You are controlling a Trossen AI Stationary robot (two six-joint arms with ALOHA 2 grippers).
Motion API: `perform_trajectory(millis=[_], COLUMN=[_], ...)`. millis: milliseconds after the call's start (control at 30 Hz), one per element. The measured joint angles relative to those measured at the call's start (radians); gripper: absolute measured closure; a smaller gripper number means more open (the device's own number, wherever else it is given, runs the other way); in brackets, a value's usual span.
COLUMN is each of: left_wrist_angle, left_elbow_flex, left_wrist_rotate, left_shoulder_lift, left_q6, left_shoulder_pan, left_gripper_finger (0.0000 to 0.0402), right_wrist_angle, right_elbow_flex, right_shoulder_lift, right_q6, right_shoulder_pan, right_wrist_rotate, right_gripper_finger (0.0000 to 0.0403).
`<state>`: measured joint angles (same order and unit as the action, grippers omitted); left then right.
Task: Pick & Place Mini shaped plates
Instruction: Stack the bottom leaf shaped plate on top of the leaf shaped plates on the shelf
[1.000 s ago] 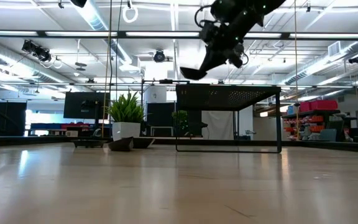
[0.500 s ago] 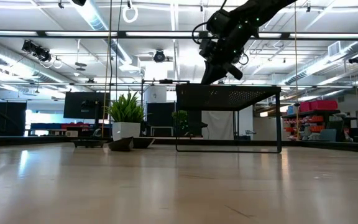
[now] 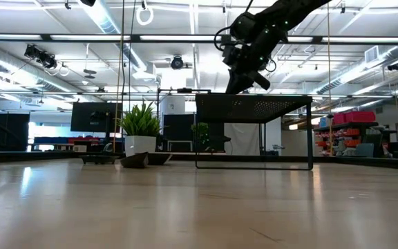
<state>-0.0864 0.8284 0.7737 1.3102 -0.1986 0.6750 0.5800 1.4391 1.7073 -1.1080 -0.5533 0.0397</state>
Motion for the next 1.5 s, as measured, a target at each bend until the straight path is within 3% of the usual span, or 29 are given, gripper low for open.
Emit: perform_trajectory(millis=[200,500,600,733,1000,1500], left_wrist_angle=[0.0,0.0,0.0,0.001,0.001,-0.003], left_elbow_flex=[0.0,0.0,0.0,0.0,0.0,0.0], left_wrist_rotate=[0.0,0.0,0.0,0.0,0.0,0.0], left_shoulder_lift=[0.0,0.0,0.0,0.0,0.0,0.0], left_q6=[0.0,0.0,0.0,0.001,0.001,0.002], left_shoulder_pan=[0.0,0.0,0.0,0.0,0.0,0.0], left_gripper_finger=[0.0342,0.0342,0.0342,0.0342,0.0342,0.0342], right_wrist_angle=[-0.002,-0.001,0.005,0.01,0.015,-0.015], right_elbow_flex=[0.0,0.0,0.0,0.0,0.0,0.0], right_shoulder_lift=[0.0,-0.003,-0.016,-0.032,-0.034,0.015], right_q6=[0.028,0.081,0.078,0.083,0.191,0.502], right_shoulder_pan=[-0.008,-0.017,-0.013,-0.012,-0.034,-0.1], right_wrist_rotate=[-0.074,-0.077,-0.076,-0.076,-0.056,0.059], right_gripper_finger=[0.0367,0.0271,0.0258,0.0279,0.0393,0.0398])
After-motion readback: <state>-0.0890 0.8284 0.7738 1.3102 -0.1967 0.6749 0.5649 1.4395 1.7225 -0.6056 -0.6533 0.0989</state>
